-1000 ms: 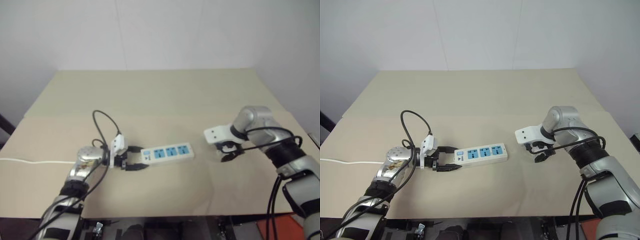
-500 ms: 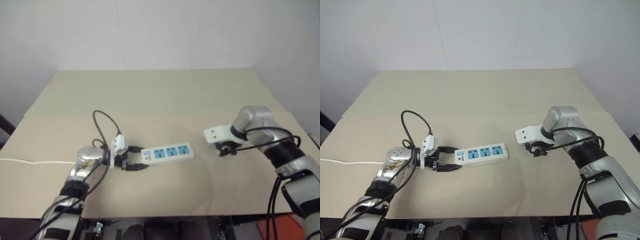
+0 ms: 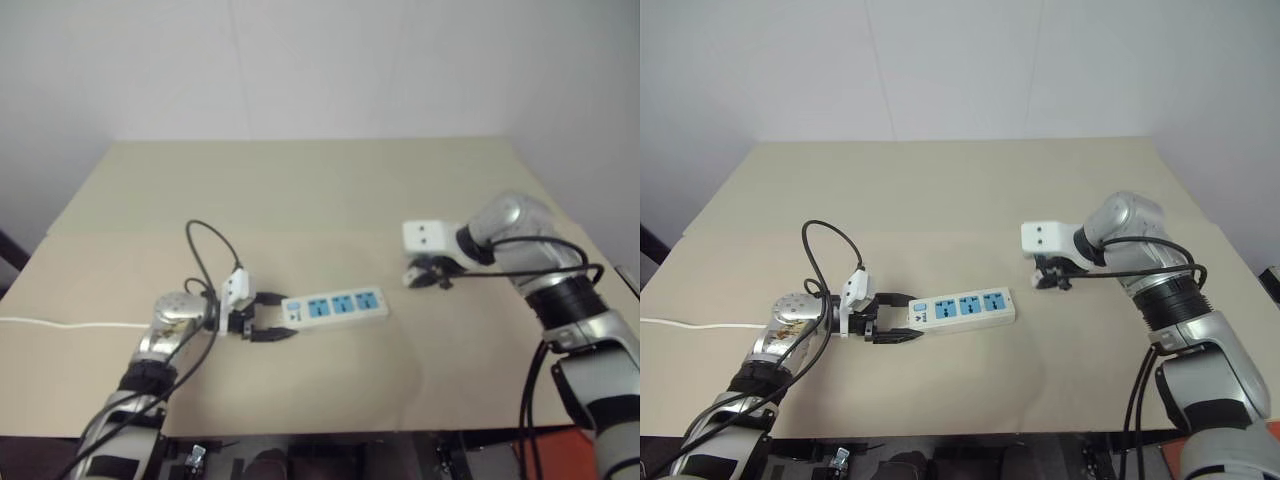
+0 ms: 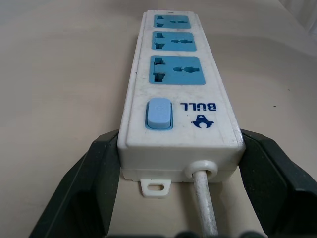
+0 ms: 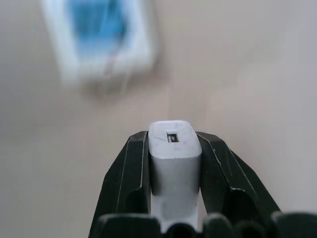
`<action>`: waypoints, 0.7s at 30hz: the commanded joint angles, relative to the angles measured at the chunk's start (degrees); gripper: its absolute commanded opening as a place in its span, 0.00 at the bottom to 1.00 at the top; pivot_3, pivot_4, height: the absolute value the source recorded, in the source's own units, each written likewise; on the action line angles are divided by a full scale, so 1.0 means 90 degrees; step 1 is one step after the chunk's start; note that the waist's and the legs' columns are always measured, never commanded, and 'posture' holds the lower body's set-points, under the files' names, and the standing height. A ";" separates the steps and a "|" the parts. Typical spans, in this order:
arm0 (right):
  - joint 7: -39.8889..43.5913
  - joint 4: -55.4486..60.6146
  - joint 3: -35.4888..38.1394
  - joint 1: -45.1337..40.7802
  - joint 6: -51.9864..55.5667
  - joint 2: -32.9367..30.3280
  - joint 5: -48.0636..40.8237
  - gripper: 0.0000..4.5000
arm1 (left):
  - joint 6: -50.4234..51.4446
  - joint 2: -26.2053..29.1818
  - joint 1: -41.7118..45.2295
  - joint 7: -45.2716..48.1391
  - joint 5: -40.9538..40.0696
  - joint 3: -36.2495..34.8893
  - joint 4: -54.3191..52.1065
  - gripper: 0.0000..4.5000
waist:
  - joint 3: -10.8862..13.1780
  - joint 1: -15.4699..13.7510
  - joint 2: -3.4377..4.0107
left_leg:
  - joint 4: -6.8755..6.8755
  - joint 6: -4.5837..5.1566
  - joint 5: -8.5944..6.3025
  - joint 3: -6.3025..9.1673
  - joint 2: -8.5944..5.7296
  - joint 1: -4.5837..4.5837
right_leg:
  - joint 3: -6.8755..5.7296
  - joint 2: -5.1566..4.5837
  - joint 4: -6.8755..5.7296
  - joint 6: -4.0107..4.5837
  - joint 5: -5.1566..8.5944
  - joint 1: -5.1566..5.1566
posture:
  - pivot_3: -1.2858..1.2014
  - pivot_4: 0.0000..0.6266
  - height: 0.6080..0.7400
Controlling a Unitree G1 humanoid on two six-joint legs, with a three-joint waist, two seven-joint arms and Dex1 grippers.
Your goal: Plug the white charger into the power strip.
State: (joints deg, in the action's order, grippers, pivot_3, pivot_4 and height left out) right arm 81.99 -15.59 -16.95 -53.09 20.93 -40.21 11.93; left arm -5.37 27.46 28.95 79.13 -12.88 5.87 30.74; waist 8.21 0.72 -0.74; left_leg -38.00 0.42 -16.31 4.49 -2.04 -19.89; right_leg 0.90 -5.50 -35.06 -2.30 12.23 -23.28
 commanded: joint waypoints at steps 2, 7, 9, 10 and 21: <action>-0.0955 0.0568 0.1429 0.0439 0.0017 0.0548 -0.1344 0.25 | -0.0074 0.0027 -0.0008 0.0130 0.0044 0.0127 -0.0120 0.72 | -0.0001 -0.0017 -0.0001 | 0.0001 0.0000 0.0000 0.0005 0.0000 -0.0001 | -0.0004 0.0000 0.0000 0.0000 0.0000 0.0002 | 0.52 0.24 1.00; -0.1455 0.0833 0.1999 0.1008 -0.0003 0.1132 -0.2283 0.25 | -0.0188 0.0045 0.0011 0.0330 0.0027 0.0167 -0.0021 0.72 | -0.0001 -0.0011 0.0000 | 0.0004 0.0000 0.0000 0.0005 -0.0001 -0.0002 | -0.0001 -0.0003 -0.0002 0.0000 -0.0001 -0.0002 | 0.52 0.24 1.00; -0.1466 0.0901 0.2109 0.1171 0.0183 0.1406 -0.2765 0.25 | -0.0255 0.0057 0.0055 0.0386 0.0061 0.0178 0.0056 0.72 | -0.0001 0.0003 0.0000 | 0.0005 0.0001 0.0000 0.0003 -0.0001 -0.0003 | 0.0000 -0.0002 -0.0002 0.0000 -0.0001 -0.0003 | 0.52 0.24 1.00; -0.1468 0.0906 0.2141 0.1236 0.0203 0.1529 -0.2963 0.25 | -0.0301 0.0062 0.0085 0.0407 0.0080 0.0178 0.0105 0.72 | -0.0001 0.0010 0.0001 | 0.0005 0.0001 0.0000 0.0004 0.0000 -0.0002 | -0.0001 -0.0001 -0.0003 0.0000 -0.0001 -0.0003 | 0.52 0.24 1.00; -0.1018 0.0824 0.1742 0.2119 -0.0420 0.2582 -0.4006 0.25 | -0.0495 0.0069 0.0254 0.0499 0.0111 0.0179 0.0450 0.72 | -0.0002 0.0018 0.0002 | 0.0004 0.0001 0.0000 0.0004 0.0000 0.0001 | -0.0001 0.0002 -0.0010 0.0001 -0.0001 -0.0002 | 0.52 0.24 1.00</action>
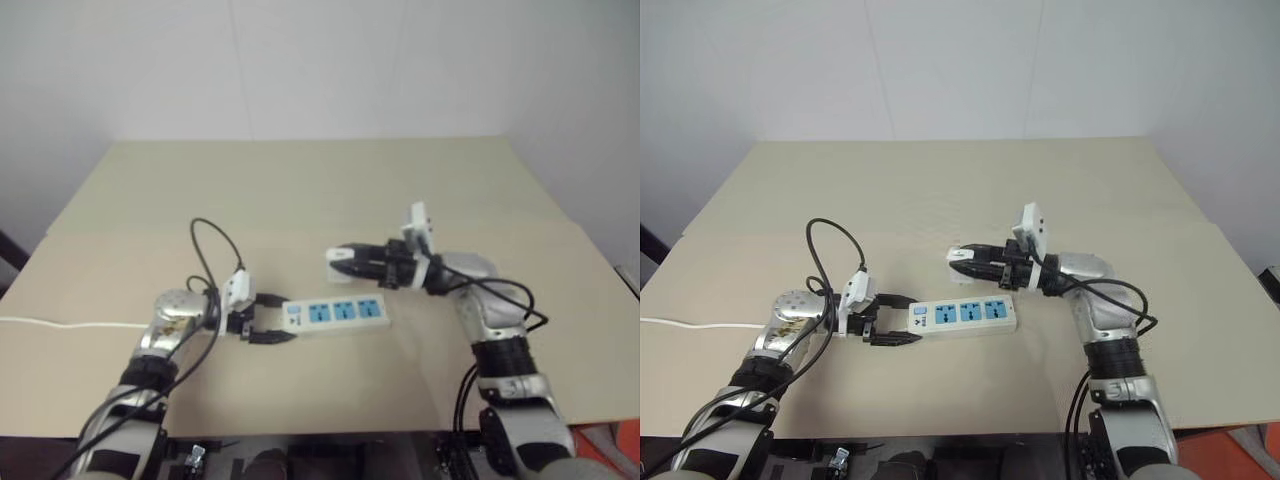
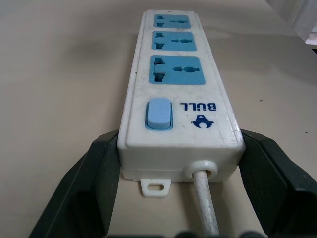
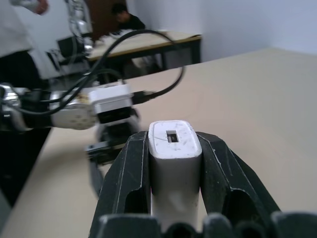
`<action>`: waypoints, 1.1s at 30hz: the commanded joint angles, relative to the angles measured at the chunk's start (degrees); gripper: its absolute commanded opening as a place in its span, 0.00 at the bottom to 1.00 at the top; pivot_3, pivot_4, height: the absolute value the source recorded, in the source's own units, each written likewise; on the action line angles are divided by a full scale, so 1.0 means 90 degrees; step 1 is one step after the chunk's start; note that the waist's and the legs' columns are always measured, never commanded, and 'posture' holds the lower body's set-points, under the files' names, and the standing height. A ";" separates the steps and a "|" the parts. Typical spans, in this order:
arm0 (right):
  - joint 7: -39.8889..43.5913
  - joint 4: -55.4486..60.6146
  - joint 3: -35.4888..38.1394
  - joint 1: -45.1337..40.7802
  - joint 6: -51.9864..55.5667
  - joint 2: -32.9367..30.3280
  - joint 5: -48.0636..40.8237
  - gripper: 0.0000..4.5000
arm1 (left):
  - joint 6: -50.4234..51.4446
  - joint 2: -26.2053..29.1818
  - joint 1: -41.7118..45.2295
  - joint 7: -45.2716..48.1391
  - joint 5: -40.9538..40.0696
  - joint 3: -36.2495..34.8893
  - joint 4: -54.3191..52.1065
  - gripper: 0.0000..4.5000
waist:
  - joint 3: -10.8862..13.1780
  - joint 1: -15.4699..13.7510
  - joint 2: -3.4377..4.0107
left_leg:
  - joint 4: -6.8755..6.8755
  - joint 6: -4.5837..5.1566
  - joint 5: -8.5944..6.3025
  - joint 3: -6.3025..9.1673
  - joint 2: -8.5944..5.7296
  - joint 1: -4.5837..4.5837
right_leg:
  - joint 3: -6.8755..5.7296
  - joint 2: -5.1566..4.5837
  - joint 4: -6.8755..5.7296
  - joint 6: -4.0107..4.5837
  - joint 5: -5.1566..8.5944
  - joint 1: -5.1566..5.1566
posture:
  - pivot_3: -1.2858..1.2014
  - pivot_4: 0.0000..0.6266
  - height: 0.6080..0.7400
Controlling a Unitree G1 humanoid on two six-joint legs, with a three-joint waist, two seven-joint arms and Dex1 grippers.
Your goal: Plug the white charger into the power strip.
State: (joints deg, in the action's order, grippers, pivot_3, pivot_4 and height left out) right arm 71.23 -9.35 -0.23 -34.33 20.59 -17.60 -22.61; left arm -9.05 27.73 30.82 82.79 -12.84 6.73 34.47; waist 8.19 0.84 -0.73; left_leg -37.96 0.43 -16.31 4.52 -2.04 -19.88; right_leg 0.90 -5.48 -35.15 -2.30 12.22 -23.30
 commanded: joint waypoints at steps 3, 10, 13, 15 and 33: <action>0.0258 -0.0136 -0.0223 0.0084 -0.0662 0.0174 -0.0143 0.25 | -0.0096 0.0048 0.0073 0.0123 0.0086 0.0079 0.0065 0.72 | 0.0000 0.0009 0.0000 | 0.0000 0.0000 0.0000 -0.0001 0.0001 0.0004 | 0.0001 0.0002 -0.0002 0.0000 0.0000 0.0001 | 0.52 0.24 1.00; 0.0387 -0.1055 -0.0374 -0.0231 -0.1377 0.0286 0.0026 0.25 | -0.0175 0.0005 0.0156 0.0107 0.0122 0.0093 0.0218 0.72 | 0.0000 0.0016 0.0000 | 0.0000 -0.0001 0.0000 -0.0001 0.0001 0.0008 | 0.0001 0.0004 -0.0005 0.0001 0.0000 0.0004 | 0.52 0.24 1.00; 0.0438 -0.1247 -0.0461 -0.0244 -0.1619 0.0438 0.0075 0.25 | -0.0195 0.0000 0.0187 0.0117 0.0127 0.0090 0.0265 0.72 | 0.0000 0.0015 0.0001 | 0.0000 -0.0001 0.0000 0.0000 0.0002 0.0010 | 0.0001 0.0005 -0.0006 0.0001 0.0000 0.0003 | 0.52 0.24 1.00; 0.0415 -0.1388 -0.0513 -0.0246 -0.1795 0.0527 0.0153 0.25 | -0.0203 0.0004 0.0217 0.0137 0.0127 0.0087 0.0297 0.72 | 0.0000 0.0013 0.0001 | 0.0000 -0.0001 0.0000 0.0000 0.0002 0.0011 | 0.0000 0.0006 -0.0007 0.0001 0.0000 0.0004 | 0.52 0.24 1.00; 0.0386 -0.2211 -0.0612 -0.0397 -0.2617 0.0535 0.0460 0.25 | -0.0283 -0.0030 0.0340 0.0177 0.0200 0.0048 0.0460 0.72 | 0.0000 0.0019 0.0001 | 0.0000 -0.0002 0.0001 0.0001 0.0002 0.0012 | 0.0001 0.0006 -0.0009 0.0002 -0.0001 0.0005 | 0.52 0.24 1.00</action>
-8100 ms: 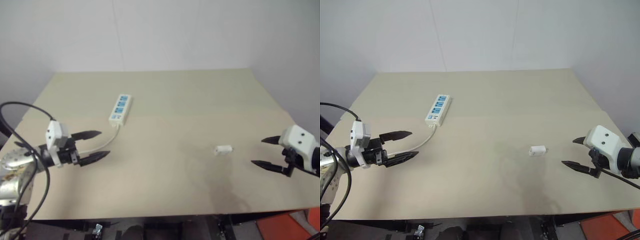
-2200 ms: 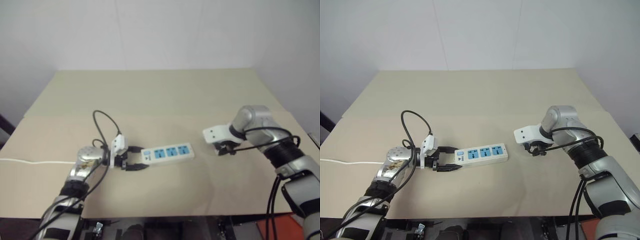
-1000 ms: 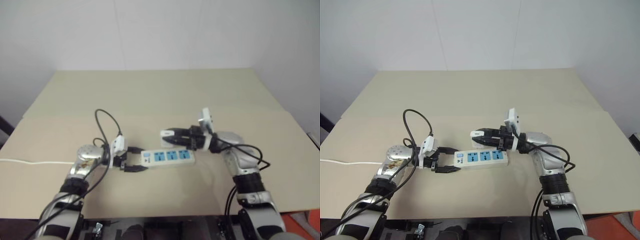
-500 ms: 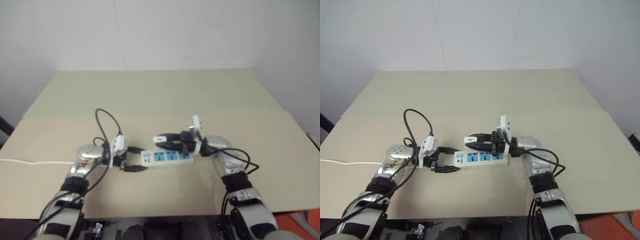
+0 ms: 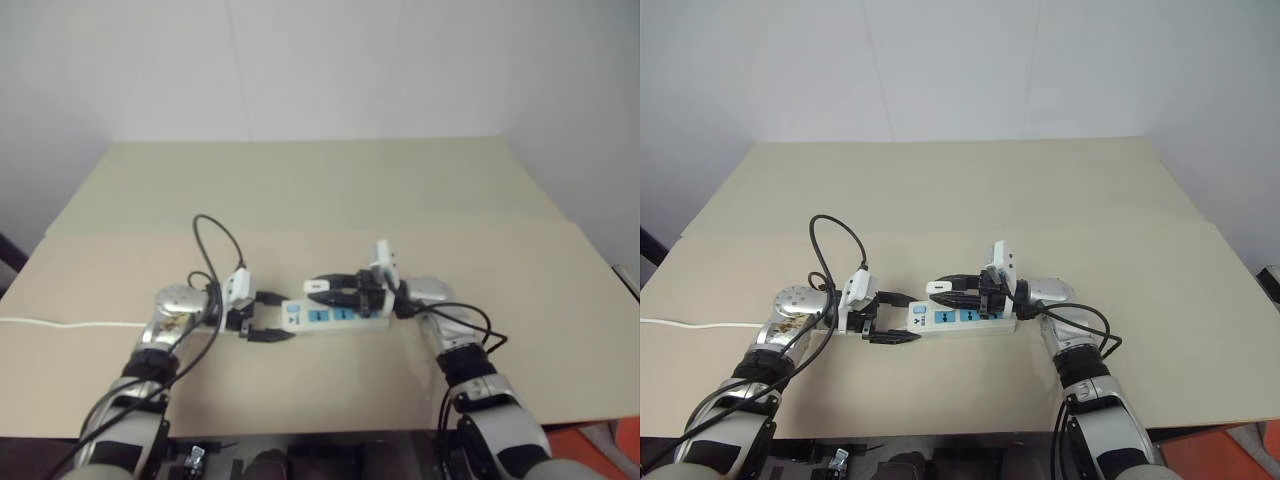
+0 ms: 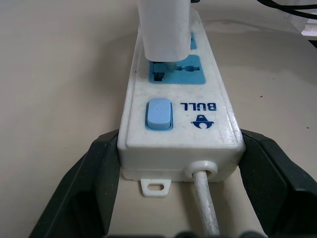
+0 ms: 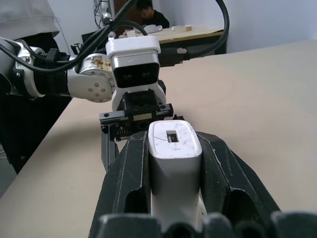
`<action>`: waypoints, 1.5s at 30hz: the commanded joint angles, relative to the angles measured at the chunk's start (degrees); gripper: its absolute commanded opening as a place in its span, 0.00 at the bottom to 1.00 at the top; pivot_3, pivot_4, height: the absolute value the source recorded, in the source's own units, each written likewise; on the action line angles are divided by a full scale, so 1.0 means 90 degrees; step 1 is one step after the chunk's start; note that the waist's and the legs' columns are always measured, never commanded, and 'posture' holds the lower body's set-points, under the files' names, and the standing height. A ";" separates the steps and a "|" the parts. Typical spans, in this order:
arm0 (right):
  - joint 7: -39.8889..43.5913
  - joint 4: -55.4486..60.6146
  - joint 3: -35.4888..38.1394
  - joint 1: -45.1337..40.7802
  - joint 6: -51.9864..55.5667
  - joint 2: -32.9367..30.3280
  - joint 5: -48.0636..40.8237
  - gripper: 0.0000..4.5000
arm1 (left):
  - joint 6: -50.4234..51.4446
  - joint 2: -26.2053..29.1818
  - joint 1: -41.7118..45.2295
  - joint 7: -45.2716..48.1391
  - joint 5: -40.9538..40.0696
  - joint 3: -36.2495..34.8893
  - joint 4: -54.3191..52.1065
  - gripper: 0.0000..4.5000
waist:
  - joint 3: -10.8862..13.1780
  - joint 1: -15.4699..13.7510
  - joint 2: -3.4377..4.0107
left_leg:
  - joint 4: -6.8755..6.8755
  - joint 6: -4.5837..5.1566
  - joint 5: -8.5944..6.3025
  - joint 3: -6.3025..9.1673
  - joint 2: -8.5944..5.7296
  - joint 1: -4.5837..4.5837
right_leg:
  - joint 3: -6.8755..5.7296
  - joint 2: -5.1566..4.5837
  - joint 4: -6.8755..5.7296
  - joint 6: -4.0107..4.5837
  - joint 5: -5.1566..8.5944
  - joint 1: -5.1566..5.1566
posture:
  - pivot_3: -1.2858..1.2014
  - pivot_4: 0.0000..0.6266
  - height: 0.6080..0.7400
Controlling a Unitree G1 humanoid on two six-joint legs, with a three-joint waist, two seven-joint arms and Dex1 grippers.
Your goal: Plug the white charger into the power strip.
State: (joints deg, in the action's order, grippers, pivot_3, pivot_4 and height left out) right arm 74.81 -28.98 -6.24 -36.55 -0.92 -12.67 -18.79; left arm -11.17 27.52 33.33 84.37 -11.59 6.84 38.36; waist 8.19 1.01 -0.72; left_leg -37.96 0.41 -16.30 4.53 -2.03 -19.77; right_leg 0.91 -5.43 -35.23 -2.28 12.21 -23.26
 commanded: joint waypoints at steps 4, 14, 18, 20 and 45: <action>-0.0025 -0.0201 0.0058 -0.0219 -0.0368 -0.0028 0.0101 0.25 | -0.0051 -0.0014 0.0058 0.0004 0.0057 0.0033 0.0033 0.72 | 0.0000 0.0001 0.0000 | 0.0000 0.0000 0.0000 0.0000 0.0000 0.0001 | 0.0000 0.0000 -0.0001 0.0000 0.0000 0.0000 | 0.52 0.24 1.00; 0.0089 -0.0383 -0.0047 -0.0207 -0.0596 0.0008 0.0193 0.25 | -0.0030 -0.0043 0.0071 -0.0016 0.0041 0.0024 0.0011 0.72 | -0.0001 -0.0001 0.0001 | 0.0000 0.0000 0.0000 0.0000 0.0000 0.0003 | 0.0001 0.0000 -0.0001 0.0000 0.0000 0.0002 | 0.52 0.24 1.00; 0.0144 -0.0440 -0.0049 -0.0241 -0.0576 0.0080 0.0181 0.25 | -0.0039 -0.0033 0.0072 -0.0007 0.0038 0.0017 0.0018 0.72 | -0.0001 -0.0001 0.0001 | 0.0000 0.0000 0.0000 0.0000 0.0000 0.0005 | 0.0001 0.0000 -0.0002 0.0000 0.0000 0.0003 | 0.52 0.24 1.00; 0.0155 -0.0482 -0.0068 -0.0265 -0.0584 0.0116 0.0208 0.25 | -0.0039 -0.0032 0.0067 -0.0008 0.0039 0.0016 0.0012 0.72 | -0.0001 0.0000 0.0002 | 0.0000 0.0000 0.0000 0.0000 0.0000 0.0006 | 0.0001 0.0000 -0.0002 0.0000 0.0000 0.0004 | 0.52 0.24 1.00; 0.0394 -0.2216 -0.0214 -0.0594 -0.1560 0.0100 0.0712 0.25 | 0.0025 0.0011 0.0179 0.0264 -0.0021 -0.0006 0.0170 0.72 | -0.0003 0.0011 0.0004 | 0.0000 0.0000 0.0000 0.0000 0.0001 0.0030 | 0.0005 0.0000 -0.0002 0.0001 -0.0001 0.0019 | 0.52 0.24 1.00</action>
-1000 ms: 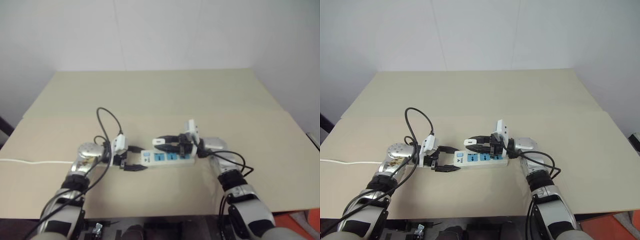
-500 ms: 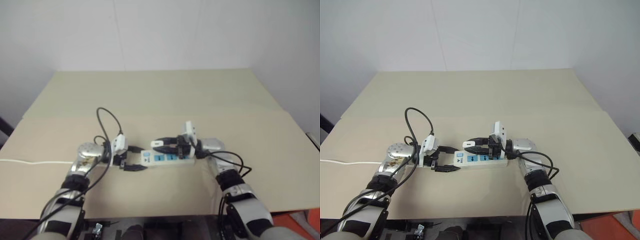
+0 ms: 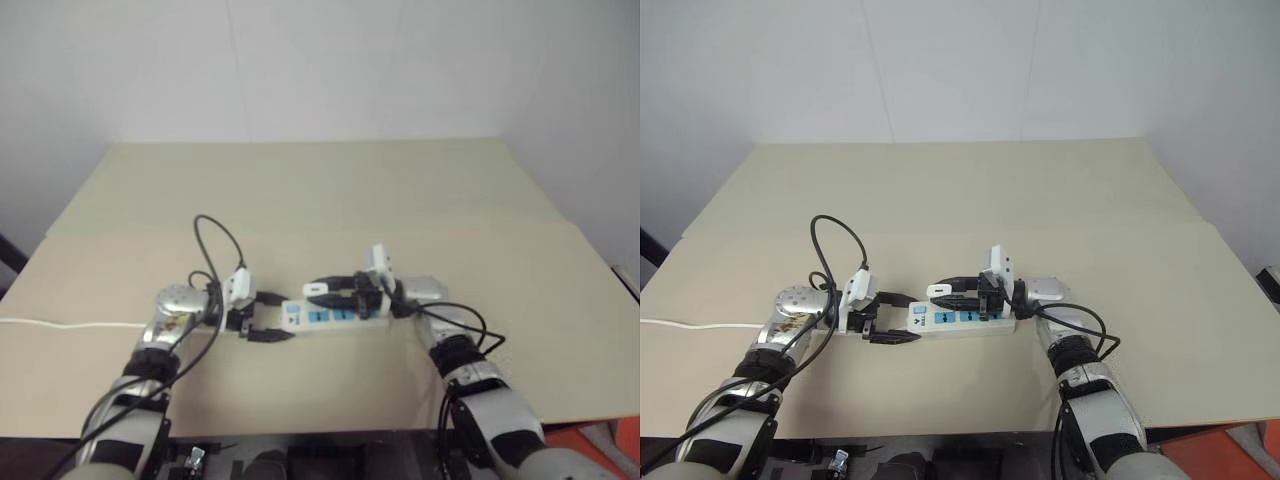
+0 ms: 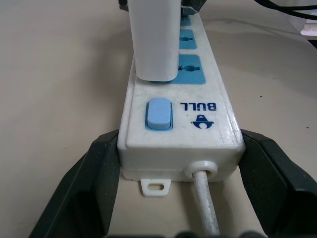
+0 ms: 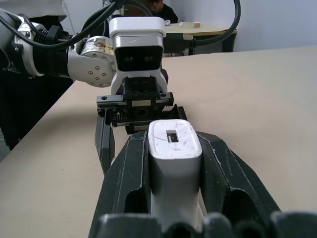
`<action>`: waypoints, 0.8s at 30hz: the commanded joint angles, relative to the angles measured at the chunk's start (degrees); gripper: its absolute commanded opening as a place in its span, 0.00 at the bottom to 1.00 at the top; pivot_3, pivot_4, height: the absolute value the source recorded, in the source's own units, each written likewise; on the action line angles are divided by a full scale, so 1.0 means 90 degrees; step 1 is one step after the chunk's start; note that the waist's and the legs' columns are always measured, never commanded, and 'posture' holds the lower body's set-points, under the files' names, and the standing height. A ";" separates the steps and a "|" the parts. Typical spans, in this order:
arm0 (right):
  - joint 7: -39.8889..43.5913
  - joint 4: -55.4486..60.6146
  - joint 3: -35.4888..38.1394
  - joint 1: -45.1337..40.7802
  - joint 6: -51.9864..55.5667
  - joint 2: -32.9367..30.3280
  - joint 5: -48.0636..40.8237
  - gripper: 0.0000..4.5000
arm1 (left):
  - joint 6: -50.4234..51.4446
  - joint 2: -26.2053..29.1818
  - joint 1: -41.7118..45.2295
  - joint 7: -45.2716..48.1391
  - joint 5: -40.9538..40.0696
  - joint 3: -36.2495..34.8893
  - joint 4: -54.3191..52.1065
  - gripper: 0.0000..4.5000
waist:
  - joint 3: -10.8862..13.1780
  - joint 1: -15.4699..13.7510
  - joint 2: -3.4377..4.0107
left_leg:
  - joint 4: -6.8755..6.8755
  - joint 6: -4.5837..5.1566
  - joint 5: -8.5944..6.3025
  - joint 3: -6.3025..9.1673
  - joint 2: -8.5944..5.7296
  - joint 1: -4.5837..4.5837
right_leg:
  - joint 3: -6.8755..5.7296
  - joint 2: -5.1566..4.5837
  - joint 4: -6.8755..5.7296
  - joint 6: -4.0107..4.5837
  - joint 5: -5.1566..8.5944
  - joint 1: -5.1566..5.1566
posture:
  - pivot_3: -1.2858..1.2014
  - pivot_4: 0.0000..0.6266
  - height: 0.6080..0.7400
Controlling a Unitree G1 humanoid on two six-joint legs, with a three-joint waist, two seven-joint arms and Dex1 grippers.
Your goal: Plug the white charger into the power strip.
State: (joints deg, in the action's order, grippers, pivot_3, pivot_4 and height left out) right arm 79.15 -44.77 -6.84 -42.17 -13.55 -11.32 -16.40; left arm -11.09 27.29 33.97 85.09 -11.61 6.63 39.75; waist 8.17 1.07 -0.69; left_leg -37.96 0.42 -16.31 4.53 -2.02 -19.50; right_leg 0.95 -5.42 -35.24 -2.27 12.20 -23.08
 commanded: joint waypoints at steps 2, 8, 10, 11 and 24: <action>-0.0121 -0.0654 -0.0182 -0.0031 -0.0189 -0.0032 0.0494 0.25 | 0.0021 0.0043 0.0106 0.0207 -0.0027 0.0015 0.0015 0.72 | -0.0002 0.0019 0.0001 | 0.0002 0.0000 0.0000 0.0000 0.0001 0.0014 | 0.0005 0.0000 0.0001 0.0000 0.0000 0.0007 | 0.52 0.24 1.00; -0.0261 -0.1008 -0.0296 -0.0099 -0.0339 -0.0019 0.0732 0.25 | 0.0037 0.0039 0.0103 0.0228 -0.0037 0.0018 -0.0010 0.72 | -0.0021 0.0067 0.0002 | 0.0002 0.0000 0.0000 0.0002 0.0002 0.0027 | 0.0013 0.0002 0.0003 0.0000 0.0000 0.0010 | 0.52 0.24 1.00; -0.0381 -0.1058 -0.0366 -0.0086 -0.0483 -0.0036 0.0861 0.25 | 0.0036 0.0041 0.0102 0.0234 -0.0037 0.0018 -0.0013 0.72 | -0.0030 0.0078 0.0002 | 0.0002 0.0000 0.0000 0.0004 0.0002 0.0028 | 0.0013 0.0001 0.0003 0.0000 0.0000 0.0010 | 0.52 0.24 1.00; -0.0332 -0.1076 -0.0420 -0.0088 -0.0431 -0.0058 0.0888 0.25 | 0.0034 0.0042 0.0098 0.0237 -0.0036 0.0019 -0.0016 0.72 | -0.0037 0.0085 0.0001 | 0.0002 0.0000 0.0000 0.0006 0.0002 0.0028 | 0.0014 0.0001 0.0003 0.0000 0.0000 0.0010 | 0.52 0.24 1.00; -0.0446 -0.1104 -0.0437 -0.0204 0.0695 -0.0160 0.0755 0.25 | 0.0038 0.0048 0.0125 0.0284 -0.0052 -0.0006 0.0013 0.72 | -0.0092 0.0128 0.0007 | 0.0002 0.0001 0.0000 0.0019 0.0002 0.0031 | 0.0022 0.0001 0.0001 0.0000 0.0000 0.0009 | 0.52 0.24 1.00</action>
State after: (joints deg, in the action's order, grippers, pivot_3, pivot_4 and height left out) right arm 77.68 -50.00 -9.41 -46.08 -11.05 -10.60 -14.20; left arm -10.00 28.01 34.07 85.23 -11.20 6.44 41.27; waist 7.34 2.22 -0.62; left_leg -37.94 0.42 -16.31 4.71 -2.00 -19.22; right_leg 1.15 -5.41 -35.24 -2.27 12.21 -23.00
